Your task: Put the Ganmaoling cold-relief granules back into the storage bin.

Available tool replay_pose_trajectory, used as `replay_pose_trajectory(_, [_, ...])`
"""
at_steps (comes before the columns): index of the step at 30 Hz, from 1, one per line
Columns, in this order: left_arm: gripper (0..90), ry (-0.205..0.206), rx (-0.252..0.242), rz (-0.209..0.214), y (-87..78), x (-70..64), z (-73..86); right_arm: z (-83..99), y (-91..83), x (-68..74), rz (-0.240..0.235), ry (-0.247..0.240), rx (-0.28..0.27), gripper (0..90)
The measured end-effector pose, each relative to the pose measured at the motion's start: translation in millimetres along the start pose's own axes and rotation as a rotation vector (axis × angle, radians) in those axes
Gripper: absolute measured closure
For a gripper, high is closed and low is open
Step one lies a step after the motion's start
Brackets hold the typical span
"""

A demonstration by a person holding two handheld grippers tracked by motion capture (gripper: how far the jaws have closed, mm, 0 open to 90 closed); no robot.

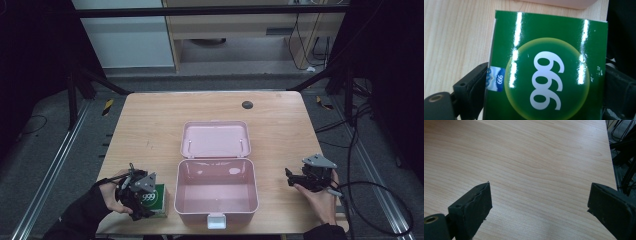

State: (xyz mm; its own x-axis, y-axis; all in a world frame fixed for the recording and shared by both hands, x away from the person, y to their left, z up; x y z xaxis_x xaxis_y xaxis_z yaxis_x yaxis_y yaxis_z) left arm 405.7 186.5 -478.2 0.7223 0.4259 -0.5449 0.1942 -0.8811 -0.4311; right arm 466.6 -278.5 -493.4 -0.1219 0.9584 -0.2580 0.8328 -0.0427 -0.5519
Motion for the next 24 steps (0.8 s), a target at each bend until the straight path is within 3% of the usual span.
replay_pose_trajectory(14, [13.9,-0.006,0.012,0.006,-3.8,-2.9,-1.2,0.8,1.2,0.7,-0.005,-0.011,0.009,5.6])
replay_pose_trajectory(24, [14.0,0.014,-0.013,0.011,-18.1,-19.2,-23.0,0.8,0.8,1.1,-0.009,-0.008,0.010,5.6])
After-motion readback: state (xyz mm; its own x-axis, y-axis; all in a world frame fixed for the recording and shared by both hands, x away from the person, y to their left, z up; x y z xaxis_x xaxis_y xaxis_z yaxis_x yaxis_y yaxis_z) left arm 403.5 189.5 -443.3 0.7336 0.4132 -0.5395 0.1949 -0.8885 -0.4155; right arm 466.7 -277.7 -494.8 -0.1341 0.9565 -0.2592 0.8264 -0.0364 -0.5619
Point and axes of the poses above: each handheld gripper's, and its own axes: y roughly forward along the jaws, z roughly out of its underside, x roughly to its left, the point moved 2 cm from there along y, roughly forward along the jaws, and after that the axes turned 12 degrees about z, right-handed, at the moved point
